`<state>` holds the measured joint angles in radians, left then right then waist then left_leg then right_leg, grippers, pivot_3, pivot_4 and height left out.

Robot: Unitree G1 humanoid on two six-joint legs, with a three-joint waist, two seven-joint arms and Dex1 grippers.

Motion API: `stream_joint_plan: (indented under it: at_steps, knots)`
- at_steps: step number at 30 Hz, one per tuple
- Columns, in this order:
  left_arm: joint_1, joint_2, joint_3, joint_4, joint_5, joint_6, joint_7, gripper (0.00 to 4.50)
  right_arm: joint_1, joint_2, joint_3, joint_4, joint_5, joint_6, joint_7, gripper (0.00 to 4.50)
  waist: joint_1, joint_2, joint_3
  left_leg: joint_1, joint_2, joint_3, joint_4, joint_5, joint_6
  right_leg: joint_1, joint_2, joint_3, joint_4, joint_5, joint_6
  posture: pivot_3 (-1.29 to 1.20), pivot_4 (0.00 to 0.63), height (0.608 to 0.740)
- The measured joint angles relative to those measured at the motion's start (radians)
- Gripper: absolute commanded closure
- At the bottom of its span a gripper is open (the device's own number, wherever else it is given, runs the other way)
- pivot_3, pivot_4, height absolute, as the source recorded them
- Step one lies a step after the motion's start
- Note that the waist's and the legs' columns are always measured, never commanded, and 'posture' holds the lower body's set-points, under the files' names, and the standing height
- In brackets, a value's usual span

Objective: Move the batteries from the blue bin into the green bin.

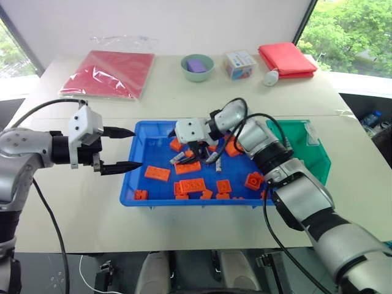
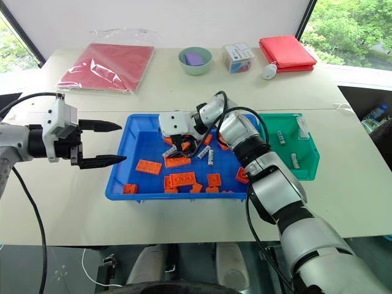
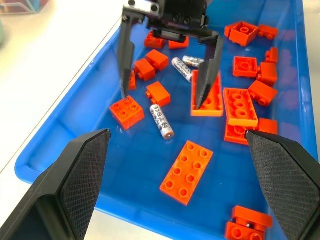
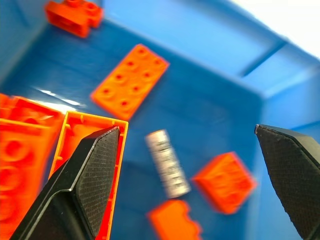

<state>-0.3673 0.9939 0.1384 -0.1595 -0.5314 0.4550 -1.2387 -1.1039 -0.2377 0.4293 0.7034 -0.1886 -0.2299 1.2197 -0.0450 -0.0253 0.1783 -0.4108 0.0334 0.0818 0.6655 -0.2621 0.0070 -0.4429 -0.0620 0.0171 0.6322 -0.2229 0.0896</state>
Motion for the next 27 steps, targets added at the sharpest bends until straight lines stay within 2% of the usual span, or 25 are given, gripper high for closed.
stream_joint_plan:
  at_steps: [9, 13, 22, 27]
  knots:
    - [0.018, -0.002, 0.000, -0.001, -0.001, 0.000, 0.002, 0.00, 0.126, 0.004, 0.044, -0.002, -0.084, -0.211, -0.179, 0.08, 0.001, 0.000, 0.000, 0.000, 0.000, 0.000, 0.000, 0.000, -0.001, 0.000, 0.000, 0.000, 0.000, 0.000, 0.000, 0.00, 0.150, 0.736]
    - [0.008, 0.000, 0.001, -0.001, -0.001, 0.000, 0.001, 0.00, 0.163, -0.015, 0.044, -0.056, -0.078, -0.209, -0.163, 0.08, 0.002, 0.000, 0.000, 0.000, 0.000, 0.000, 0.000, 0.000, -0.001, 0.001, 0.000, 0.000, 0.000, 0.000, 0.000, 0.00, 0.150, 0.736]
    - [-0.020, 0.000, -0.006, 0.005, -0.001, 0.000, -0.002, 0.00, 0.231, -0.074, 0.016, -0.363, 0.109, 0.185, 0.068, 0.08, 0.003, 0.000, 0.000, 0.000, 0.000, -0.002, 0.000, 0.000, 0.000, 0.001, 0.000, 0.000, 0.000, 0.000, 0.000, 0.00, 0.150, 0.736]
    - [-0.034, -0.006, -0.010, 0.011, 0.001, -0.001, -0.006, 0.00, 0.226, -0.078, 0.006, -0.445, 0.164, 0.414, 0.087, 0.08, 0.003, 0.000, 0.000, 0.001, 0.000, -0.001, 0.000, 0.000, 0.000, 0.001, 0.000, 0.000, 0.000, 0.000, 0.000, 0.00, 0.150, 0.736]
